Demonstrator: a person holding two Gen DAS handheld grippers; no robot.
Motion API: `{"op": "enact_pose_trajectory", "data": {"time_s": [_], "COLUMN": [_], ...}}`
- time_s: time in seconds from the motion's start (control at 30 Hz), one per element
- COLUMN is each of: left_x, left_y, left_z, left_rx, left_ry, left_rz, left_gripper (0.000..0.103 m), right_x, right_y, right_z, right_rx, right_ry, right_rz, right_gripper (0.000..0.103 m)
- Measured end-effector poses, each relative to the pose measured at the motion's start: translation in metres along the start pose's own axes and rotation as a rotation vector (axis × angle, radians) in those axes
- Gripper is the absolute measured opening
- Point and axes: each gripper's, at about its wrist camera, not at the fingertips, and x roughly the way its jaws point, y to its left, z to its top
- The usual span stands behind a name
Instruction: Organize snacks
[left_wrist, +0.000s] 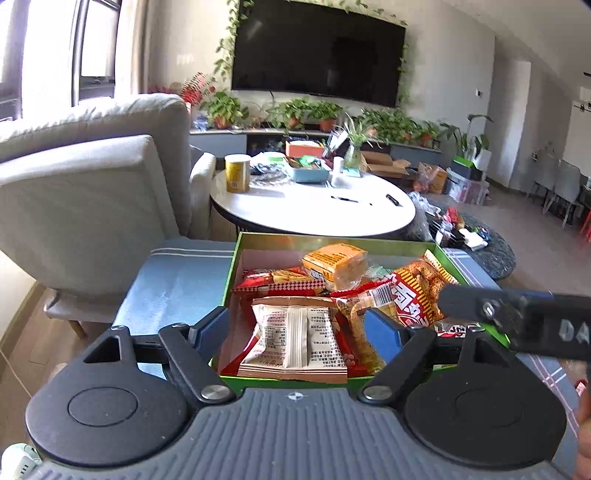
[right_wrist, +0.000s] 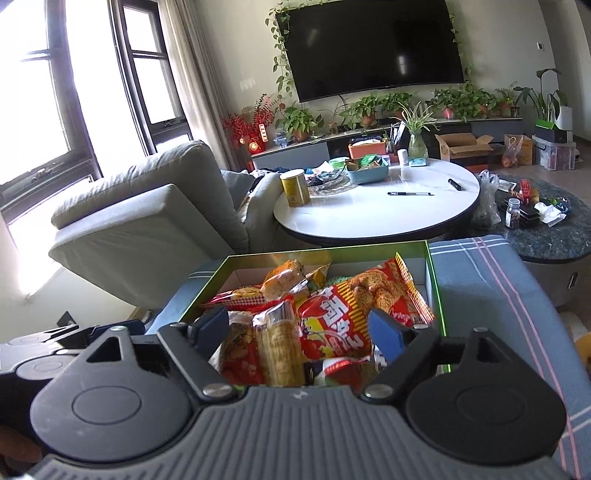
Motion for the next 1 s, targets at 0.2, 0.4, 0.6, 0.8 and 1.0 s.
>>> {"op": "enact_pose_trajectory", "data": {"time_s": [0.2, 0.4, 0.6, 0.8, 1.0], "left_x": [-0.012, -0.029, -0.045, -0.057, -0.068], "left_y": [-0.002, -0.013, -0.019, -0.022, -0.022], "left_z": [-0.003, -0.011, -0.02, -0.031, -0.041], "left_rx": [-0.027, 0.012, 0.024, 0.038, 0.054], "left_ry": [0.009, 0.001, 0.003, 0.011, 0.014], "left_rz": [0.032, 0.072, 0.098, 0.119, 0.146], "left_gripper": [0.082, 0.083, 0.085, 0.086, 0.086], "right_x": [-0.018, -0.03, -0.044, -0.054, -0.062], "right_y": [0.003, 0.004, 0.005, 0.003, 0.003], "right_z": [-0.012, -0.022, -0.032, -0.041, -0.049], "right_rx": [-0.04, -0.055, -0.047, -0.03, -0.002], "right_ry": [-0.004, -0.005, -0.01, -0.004, -0.005], "right_rz": [-0.01, -0.017, -0.036, -0.048, -0.05], "right_gripper": [0.078, 0.078, 0.078, 0.078, 0.078]}}
